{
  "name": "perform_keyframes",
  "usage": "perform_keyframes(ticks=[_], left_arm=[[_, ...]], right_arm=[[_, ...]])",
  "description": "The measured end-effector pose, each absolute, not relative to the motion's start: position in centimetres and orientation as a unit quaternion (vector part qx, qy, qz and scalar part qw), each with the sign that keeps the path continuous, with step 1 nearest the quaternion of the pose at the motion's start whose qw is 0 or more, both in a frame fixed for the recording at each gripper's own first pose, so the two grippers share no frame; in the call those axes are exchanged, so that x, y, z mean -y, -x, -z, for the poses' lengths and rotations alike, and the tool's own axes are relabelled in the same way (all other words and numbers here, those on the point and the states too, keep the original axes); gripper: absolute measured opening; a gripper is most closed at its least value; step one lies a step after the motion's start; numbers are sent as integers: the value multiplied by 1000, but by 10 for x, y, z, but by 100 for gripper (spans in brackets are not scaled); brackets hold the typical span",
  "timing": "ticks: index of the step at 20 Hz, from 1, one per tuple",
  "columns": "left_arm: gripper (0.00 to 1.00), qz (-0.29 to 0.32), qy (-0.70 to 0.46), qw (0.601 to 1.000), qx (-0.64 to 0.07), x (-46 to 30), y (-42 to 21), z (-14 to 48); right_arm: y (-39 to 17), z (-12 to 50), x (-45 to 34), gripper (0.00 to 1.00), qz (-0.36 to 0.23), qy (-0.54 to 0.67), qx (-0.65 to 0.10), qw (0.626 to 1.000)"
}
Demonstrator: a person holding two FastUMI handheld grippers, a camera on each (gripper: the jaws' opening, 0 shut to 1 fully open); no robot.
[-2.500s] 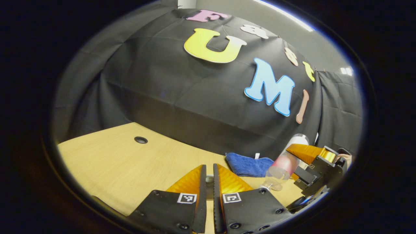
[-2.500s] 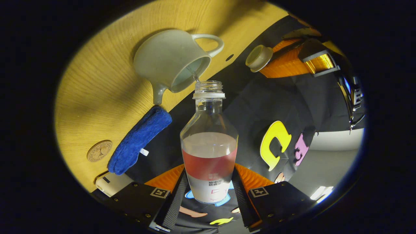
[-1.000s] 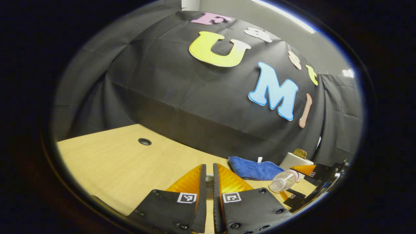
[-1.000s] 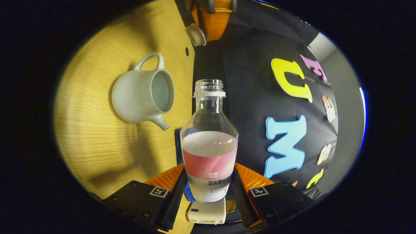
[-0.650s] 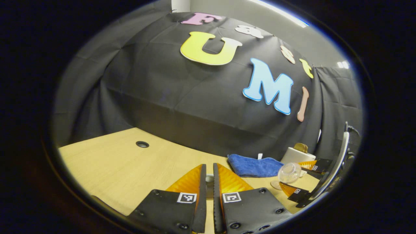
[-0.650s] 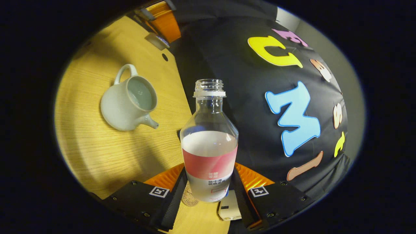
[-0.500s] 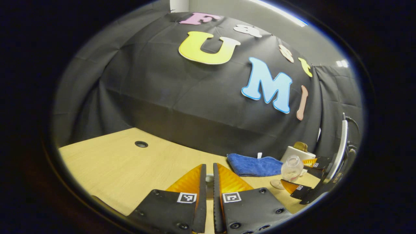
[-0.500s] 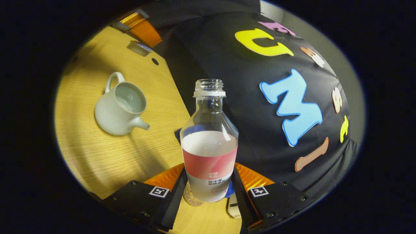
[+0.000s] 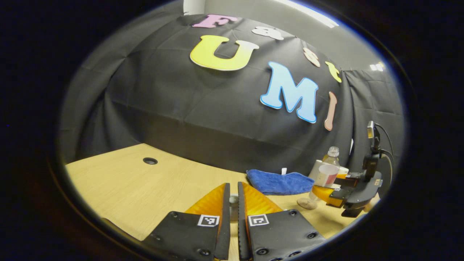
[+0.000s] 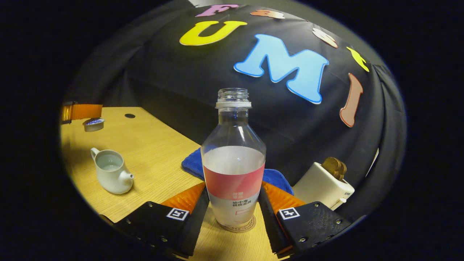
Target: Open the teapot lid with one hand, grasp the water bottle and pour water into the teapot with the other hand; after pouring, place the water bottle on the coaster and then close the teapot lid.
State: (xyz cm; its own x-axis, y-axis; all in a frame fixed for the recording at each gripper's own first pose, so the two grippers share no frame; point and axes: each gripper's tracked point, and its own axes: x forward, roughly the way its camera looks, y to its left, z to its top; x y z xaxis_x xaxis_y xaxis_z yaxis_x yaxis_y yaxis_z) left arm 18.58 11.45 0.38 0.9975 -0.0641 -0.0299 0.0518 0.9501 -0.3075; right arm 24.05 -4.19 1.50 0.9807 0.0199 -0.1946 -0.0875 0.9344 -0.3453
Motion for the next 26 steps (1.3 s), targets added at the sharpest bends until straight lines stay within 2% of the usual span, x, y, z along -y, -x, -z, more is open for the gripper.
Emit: perform_keyframes(ticks=[8, 11, 12, 14, 15, 16, 17, 19, 20, 26], left_arm=[[15, 32, 155, 987, -17, -112, -184, -6], [15, 34, 152, 988, -16, -110, -184, -8], [18, 33, 150, 988, -16, -111, -184, -10], [18, 33, 147, 989, -18, -110, -184, -7], [15, 34, 146, 988, -19, -109, -184, -7], [18, 34, 146, 989, -21, -108, -185, -5], [15, 34, 145, 989, -23, -108, -185, -3], [15, 34, 143, 989, -24, -108, -186, -3], [18, 35, 143, 989, -24, -108, -185, -4], [15, 34, 143, 989, -24, -109, -185, -4]], right_arm=[[-263, 5, 75, 75, 4, -9, -113, 994], [-268, 13, 86, 75, 16, -19, -122, 992], [-268, 14, 87, 75, 17, -16, -123, 992], [-269, 16, 86, 75, 15, -20, -124, 992], [-270, 16, 86, 76, 13, -25, -125, 992], [-271, 13, 88, 76, 14, -30, -127, 991], [-271, 13, 89, 76, 15, -34, -127, 991], [-274, 11, 91, 76, 17, -36, -127, 991], [-274, 12, 91, 76, 17, -35, -128, 991], [-271, 11, 88, 80, 18, -24, -138, 990]])
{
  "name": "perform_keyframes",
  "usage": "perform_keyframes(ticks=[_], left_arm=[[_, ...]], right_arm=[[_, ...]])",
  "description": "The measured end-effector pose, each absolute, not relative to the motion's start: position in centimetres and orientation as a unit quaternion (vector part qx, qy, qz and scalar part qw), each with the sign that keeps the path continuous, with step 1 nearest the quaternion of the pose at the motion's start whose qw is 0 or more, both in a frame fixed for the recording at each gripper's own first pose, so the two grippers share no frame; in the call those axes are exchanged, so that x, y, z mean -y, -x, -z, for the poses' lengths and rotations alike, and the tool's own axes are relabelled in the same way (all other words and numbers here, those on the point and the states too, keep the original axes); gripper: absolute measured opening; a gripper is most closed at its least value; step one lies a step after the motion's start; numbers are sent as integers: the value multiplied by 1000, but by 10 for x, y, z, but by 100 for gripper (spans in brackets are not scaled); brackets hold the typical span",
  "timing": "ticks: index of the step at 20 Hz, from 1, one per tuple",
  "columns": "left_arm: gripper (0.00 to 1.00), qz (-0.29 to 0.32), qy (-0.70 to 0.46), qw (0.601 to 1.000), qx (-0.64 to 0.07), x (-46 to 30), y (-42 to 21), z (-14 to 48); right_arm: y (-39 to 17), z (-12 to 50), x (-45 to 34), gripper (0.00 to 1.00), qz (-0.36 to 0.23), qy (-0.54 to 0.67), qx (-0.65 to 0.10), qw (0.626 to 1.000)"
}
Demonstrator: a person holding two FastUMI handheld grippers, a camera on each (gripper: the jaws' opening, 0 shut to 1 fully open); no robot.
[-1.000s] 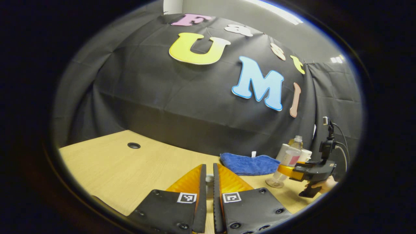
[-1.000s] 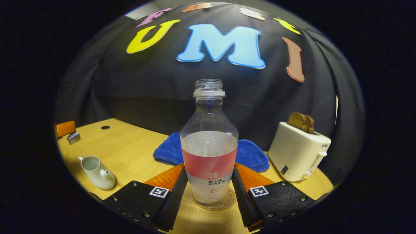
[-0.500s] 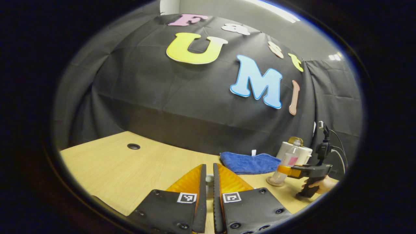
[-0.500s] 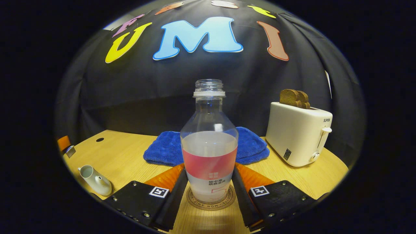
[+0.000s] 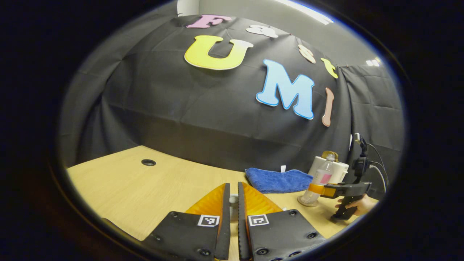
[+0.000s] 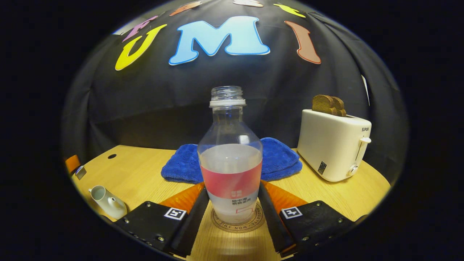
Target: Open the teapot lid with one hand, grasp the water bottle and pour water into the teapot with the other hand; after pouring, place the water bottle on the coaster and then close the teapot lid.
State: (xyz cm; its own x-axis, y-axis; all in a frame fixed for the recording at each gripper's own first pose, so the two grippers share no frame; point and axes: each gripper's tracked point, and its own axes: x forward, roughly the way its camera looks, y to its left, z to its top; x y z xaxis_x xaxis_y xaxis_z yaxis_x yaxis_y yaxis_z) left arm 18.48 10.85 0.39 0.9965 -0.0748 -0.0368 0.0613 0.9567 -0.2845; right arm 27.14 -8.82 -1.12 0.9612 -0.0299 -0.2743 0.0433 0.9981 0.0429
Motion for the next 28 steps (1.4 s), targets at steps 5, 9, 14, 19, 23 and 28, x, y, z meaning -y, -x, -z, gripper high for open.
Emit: perform_keyframes(ticks=[5, 9, 14, 19, 23, 28], left_arm=[[18, 34, 145, 989, -21, -108, -185, -4], [18, 38, 146, 988, -23, -105, -185, -4], [18, 44, 143, 988, -22, -99, -185, -4], [18, 54, 133, 989, -22, -87, -183, -4], [18, 64, 118, 991, -24, -74, -183, -3], [18, 79, 105, 991, -19, -59, -188, -7]], right_arm=[[-263, -4, 92, 98, 33, -29, -121, 992], [-241, -10, 94, 98, 44, -24, -105, 993], [-196, -17, 87, 98, 49, -33, -72, 996], [-153, -29, 76, 98, 55, 3, -46, 997], [-122, -32, 61, 98, 52, 5, -26, 998], [-94, -12, 37, 98, 32, 12, -22, 999]])
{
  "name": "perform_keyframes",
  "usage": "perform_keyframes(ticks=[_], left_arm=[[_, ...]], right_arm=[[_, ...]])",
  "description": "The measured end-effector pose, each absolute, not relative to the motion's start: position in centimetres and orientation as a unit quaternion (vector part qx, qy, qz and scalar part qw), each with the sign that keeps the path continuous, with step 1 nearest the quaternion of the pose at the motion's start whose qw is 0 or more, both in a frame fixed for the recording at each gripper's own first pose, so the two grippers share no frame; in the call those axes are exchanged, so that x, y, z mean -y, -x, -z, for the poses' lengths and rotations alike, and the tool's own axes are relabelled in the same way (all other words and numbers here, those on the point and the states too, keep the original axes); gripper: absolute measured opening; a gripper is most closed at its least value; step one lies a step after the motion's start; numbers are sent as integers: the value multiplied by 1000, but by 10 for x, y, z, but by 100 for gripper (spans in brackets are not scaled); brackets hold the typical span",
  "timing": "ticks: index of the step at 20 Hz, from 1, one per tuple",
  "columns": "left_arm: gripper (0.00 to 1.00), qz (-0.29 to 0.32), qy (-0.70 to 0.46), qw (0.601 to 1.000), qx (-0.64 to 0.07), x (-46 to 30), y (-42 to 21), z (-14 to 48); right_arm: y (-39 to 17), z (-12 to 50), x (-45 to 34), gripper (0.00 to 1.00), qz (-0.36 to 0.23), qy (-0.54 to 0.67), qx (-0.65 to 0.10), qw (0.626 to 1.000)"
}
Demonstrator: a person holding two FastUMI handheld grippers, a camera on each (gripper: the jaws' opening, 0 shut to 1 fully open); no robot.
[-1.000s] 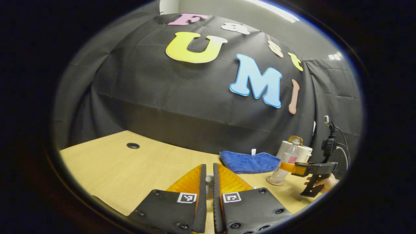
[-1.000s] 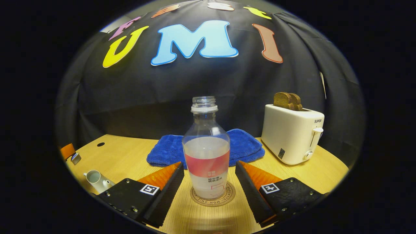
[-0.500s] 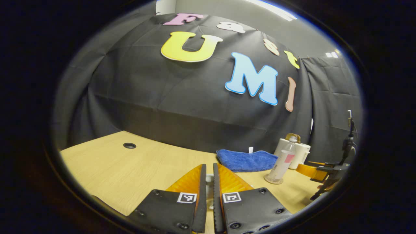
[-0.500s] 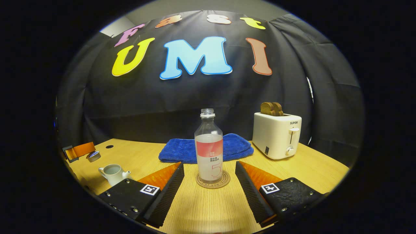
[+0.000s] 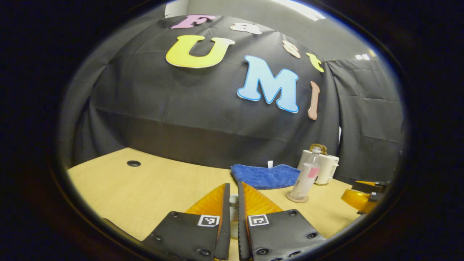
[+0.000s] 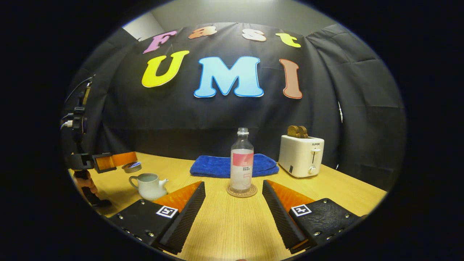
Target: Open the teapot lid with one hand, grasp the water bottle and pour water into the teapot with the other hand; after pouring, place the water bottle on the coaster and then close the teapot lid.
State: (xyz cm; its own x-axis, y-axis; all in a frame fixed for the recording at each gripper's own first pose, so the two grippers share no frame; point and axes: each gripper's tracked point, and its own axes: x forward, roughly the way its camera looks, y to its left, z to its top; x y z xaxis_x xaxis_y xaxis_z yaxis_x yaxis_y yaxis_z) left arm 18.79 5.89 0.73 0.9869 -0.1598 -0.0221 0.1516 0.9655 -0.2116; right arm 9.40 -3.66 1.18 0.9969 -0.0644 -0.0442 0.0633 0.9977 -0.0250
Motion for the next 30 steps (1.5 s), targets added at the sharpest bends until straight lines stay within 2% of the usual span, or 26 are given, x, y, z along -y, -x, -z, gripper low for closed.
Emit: perform_keyframes(ticks=[2, 5, 8, 9, 10, 13, 21, 25, 27, 28, 29, 30], left_arm=[[15, 81, 94, 992, -20, -52, -191, -8], [18, 88, 77, 993, -31, -35, -197, -2], [18, 93, 67, 993, -42, -19, -200, 4], [15, 93, 60, 993, -46, -15, -202, 8], [18, 89, 51, 993, -52, -15, -203, 11], [18, 80, 45, 994, -63, -16, -205, 25], [16, 73, 36, 995, -59, -13, -207, 24], [20, 71, 22, 996, -58, -11, -206, 23], [17, 72, 17, 996, -57, -9, -204, 22], [19, 74, 17, 995, -58, -6, -204, 22], [28, 72, 19, 996, -58, -5, -203, 22], [29, 68, 21, 996, -56, -6, -200, 19]], right_arm=[[-88, -2, 25, 98, 16, 8, -31, 999], [-85, -4, 16, 98, -1, 0, -32, 999], [-84, -7, 19, 98, 0, -2, -26, 1000], [-84, -7, 19, 98, -1, -4, -25, 1000], [-83, -9, 19, 98, -2, -7, -23, 1000], [-82, -10, 17, 98, -8, -18, -20, 1000], [-83, -8, 15, 98, -12, -9, -20, 1000], [-84, -4, 15, 98, -14, -9, -25, 1000], [-85, -4, 17, 98, -13, -7, -27, 1000], [-85, -2, 17, 98, -12, -7, -27, 1000], [-86, -1, 18, 98, -10, -5, -29, 1000], [-87, 1, 20, 98, -8, -2, -31, 999]])
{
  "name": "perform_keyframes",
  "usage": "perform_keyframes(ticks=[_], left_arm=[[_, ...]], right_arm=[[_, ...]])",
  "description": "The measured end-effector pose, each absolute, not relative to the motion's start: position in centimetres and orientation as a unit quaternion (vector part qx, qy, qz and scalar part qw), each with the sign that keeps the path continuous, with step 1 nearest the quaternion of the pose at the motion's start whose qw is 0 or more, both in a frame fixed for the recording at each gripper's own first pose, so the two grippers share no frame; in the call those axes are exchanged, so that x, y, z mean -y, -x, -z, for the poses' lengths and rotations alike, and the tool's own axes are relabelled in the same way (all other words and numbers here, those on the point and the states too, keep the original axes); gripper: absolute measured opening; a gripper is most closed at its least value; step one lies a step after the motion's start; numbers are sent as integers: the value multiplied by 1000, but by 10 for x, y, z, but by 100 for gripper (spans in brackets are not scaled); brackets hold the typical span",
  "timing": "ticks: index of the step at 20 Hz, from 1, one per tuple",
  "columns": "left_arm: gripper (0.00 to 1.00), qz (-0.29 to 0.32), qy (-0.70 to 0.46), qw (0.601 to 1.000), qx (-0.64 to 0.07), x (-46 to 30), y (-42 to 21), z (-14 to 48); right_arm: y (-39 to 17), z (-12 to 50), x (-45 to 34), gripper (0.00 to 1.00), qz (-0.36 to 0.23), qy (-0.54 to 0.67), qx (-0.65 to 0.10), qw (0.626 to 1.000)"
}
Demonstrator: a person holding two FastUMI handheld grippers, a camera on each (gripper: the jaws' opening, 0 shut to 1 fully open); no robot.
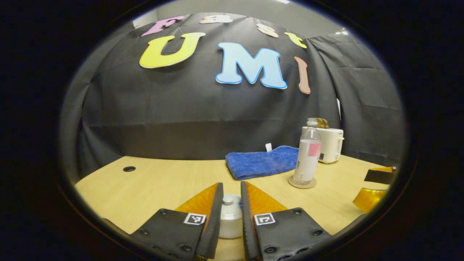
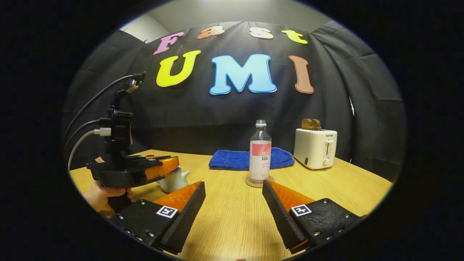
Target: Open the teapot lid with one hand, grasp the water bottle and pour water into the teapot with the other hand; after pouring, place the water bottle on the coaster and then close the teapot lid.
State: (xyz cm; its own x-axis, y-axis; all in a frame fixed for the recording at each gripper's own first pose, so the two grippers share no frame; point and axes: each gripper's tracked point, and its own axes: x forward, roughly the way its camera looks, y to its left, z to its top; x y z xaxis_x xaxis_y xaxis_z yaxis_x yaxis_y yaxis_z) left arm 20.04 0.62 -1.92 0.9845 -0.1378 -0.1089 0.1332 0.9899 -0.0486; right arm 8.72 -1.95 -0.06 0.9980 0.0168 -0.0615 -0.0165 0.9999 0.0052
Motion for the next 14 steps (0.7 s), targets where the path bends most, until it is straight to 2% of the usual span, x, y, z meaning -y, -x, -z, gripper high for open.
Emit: perform_keyframes(ticks=[2, 4, 8, 10, 14], left_arm=[[31, 63, 20, 997, -51, -7, -193, 16], [38, 58, 5, 998, -39, -9, -172, 12], [35, 58, 1, 998, -29, 3, -139, 1], [42, 55, -8, 998, -21, 9, -118, -4], [40, 49, -7, 999, -13, 16, -85, 3]], right_arm=[[-87, 2, 21, 98, -6, -1, -34, 999], [-86, 2, 22, 98, -5, 0, -31, 1000], [-82, -2, 22, 98, -5, -1, -19, 1000], [-79, -1, 21, 98, -10, -5, -18, 1000], [-64, -2, 26, 98, -10, -13, -14, 1000]])
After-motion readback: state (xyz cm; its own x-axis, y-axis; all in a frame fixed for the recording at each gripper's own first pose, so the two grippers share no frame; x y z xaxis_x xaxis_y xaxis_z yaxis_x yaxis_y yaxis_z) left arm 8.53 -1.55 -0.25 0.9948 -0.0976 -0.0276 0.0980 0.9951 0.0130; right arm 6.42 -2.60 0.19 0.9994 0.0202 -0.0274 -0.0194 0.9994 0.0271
